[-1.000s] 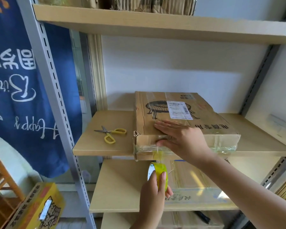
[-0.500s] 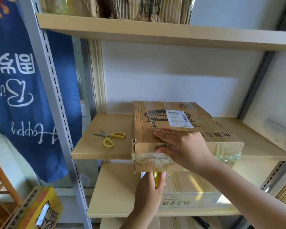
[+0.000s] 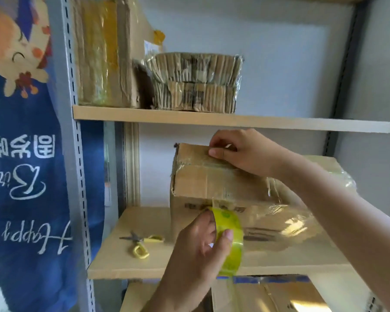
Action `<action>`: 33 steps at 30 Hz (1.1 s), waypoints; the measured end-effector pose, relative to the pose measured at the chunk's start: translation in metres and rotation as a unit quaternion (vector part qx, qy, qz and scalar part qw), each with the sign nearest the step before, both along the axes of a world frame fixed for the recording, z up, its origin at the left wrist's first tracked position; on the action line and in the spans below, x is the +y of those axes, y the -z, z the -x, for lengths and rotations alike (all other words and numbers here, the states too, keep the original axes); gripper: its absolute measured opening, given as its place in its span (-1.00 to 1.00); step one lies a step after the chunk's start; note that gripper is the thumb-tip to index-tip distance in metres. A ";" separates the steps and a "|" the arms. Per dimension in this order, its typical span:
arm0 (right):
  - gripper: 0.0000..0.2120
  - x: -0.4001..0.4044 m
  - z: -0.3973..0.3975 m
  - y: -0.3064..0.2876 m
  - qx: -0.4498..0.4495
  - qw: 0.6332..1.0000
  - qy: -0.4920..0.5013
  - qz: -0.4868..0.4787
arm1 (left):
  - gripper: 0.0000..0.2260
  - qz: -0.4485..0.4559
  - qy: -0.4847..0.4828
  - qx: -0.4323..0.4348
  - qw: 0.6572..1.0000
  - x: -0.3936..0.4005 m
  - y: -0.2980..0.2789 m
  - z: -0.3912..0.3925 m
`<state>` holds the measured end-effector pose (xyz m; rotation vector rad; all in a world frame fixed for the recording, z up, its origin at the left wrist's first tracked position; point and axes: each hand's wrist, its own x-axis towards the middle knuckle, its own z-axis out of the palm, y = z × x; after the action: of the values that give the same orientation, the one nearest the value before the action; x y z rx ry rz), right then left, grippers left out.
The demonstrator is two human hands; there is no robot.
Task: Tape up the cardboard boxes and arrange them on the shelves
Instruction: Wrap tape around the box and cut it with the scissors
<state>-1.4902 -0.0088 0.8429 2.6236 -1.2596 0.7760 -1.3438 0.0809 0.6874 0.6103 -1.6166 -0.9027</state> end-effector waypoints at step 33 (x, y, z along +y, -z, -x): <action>-0.17 -0.077 -0.009 -0.015 0.170 0.981 0.039 -0.081 | -0.73 -0.021 -0.049 -0.046 0.998 -0.060 -0.021 -0.003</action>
<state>-1.4814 -0.0859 0.8582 2.6586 -1.3589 0.2040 -1.3404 0.0211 0.7080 0.7632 -1.6384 -0.8479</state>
